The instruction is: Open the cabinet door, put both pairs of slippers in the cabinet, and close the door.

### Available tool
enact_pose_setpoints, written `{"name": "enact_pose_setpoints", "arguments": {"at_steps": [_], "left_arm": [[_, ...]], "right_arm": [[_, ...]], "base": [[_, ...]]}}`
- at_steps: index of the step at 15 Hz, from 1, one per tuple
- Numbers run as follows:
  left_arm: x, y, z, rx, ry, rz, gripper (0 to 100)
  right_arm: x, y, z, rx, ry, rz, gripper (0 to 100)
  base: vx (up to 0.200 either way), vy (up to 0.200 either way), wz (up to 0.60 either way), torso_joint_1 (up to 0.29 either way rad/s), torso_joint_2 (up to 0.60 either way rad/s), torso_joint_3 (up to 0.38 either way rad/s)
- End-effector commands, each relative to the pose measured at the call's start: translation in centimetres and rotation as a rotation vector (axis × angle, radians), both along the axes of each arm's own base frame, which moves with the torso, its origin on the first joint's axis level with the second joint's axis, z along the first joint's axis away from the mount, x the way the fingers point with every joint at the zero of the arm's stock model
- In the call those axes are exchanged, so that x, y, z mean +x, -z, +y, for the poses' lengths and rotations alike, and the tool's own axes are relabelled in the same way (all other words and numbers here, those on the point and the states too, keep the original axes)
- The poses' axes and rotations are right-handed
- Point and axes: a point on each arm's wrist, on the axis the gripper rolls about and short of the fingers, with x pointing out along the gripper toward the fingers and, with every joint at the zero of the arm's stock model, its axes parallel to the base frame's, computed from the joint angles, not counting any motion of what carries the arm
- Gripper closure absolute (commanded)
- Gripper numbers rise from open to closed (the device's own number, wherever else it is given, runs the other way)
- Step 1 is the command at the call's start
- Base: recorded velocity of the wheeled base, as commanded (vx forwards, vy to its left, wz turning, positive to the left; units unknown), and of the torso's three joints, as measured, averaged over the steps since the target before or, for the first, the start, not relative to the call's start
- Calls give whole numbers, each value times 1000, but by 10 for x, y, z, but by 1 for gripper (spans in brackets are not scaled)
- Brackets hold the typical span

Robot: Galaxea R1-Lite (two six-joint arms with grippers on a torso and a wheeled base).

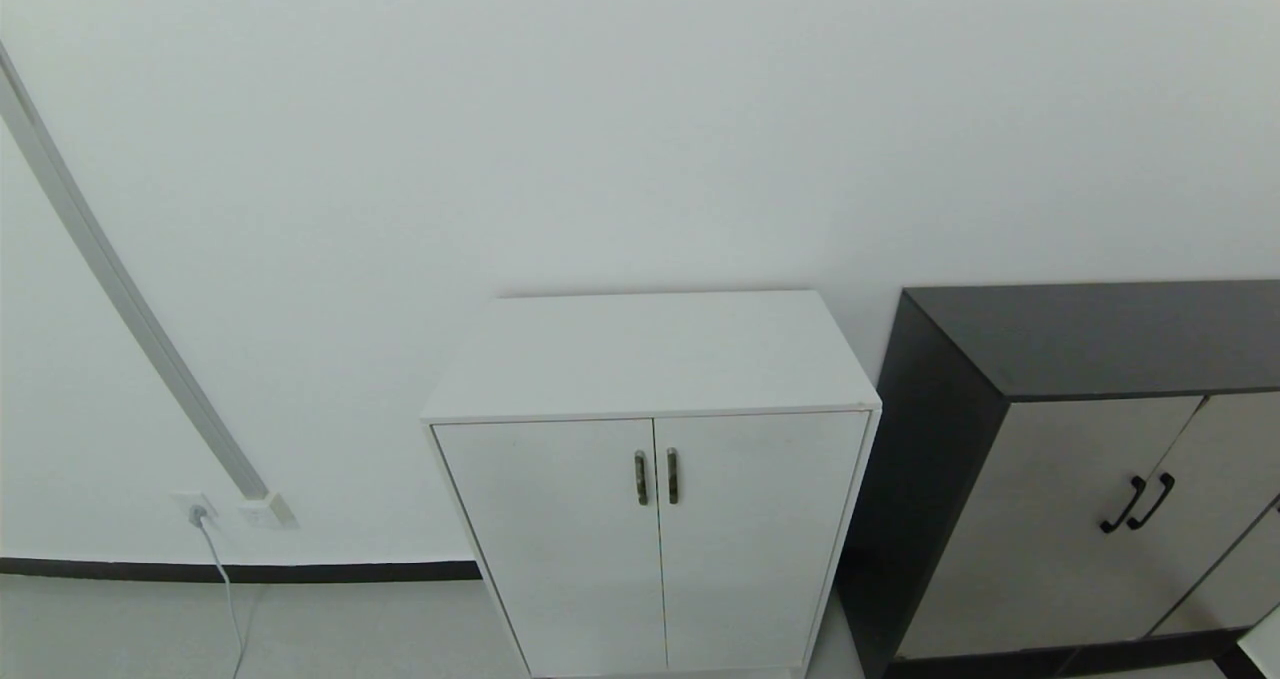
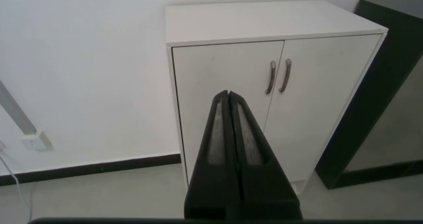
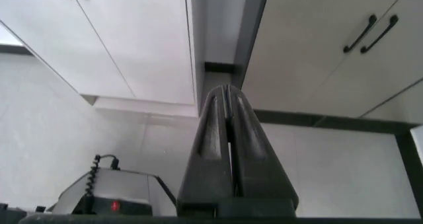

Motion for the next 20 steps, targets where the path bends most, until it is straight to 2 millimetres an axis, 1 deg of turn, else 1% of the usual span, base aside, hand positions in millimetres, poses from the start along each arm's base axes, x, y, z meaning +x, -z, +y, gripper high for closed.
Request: {"name": "enact_pose_setpoints", "arguments": {"at_steps": [1, 4, 7, 8, 9, 11, 14, 15, 20], "left_arm": [[0, 0, 0, 0, 0, 1, 100], [0, 0, 0, 0, 0, 1, 100], [0, 0, 0, 0, 0, 1, 100], [0, 0, 0, 0, 0, 1, 100], [0, 0, 0, 0, 0, 1, 100], [0, 0, 0, 0, 0, 1, 100], [0, 0, 0, 0, 0, 1, 100], [0, 0, 0, 0, 0, 1, 100], [0, 0, 0, 0, 0, 1, 100]], "right_arm": [[-3, -1, -1, 9, -17, -36, 100], [-5, -2, -1, 16, -47, -60, 100], [-9, -1, -2, 27, -170, -109, 100], [-8, -1, -2, 26, -173, -107, 100], [-7, -1, -2, 15, -148, -87, 100], [-5, -1, -2, -4, -37, -78, 100], [-9, -2, -4, -5, 162, -107, 100], [-11, -2, -4, 2, 200, -135, 100], [-27, 1, -5, 51, 212, -313, 100]], "base": [[0, 0, 0, 0, 0, 0], [0, 0, 0, 0, 0, 0], [0, 0, 0, 0, 0, 0], [0, 0, 0, 0, 0, 0], [0, 0, 0, 0, 0, 0], [0, 0, 0, 0, 0, 0], [0, 0, 0, 0, 0, 0], [0, 0, 0, 0, 0, 0], [0, 0, 0, 0, 0, 0]]}}
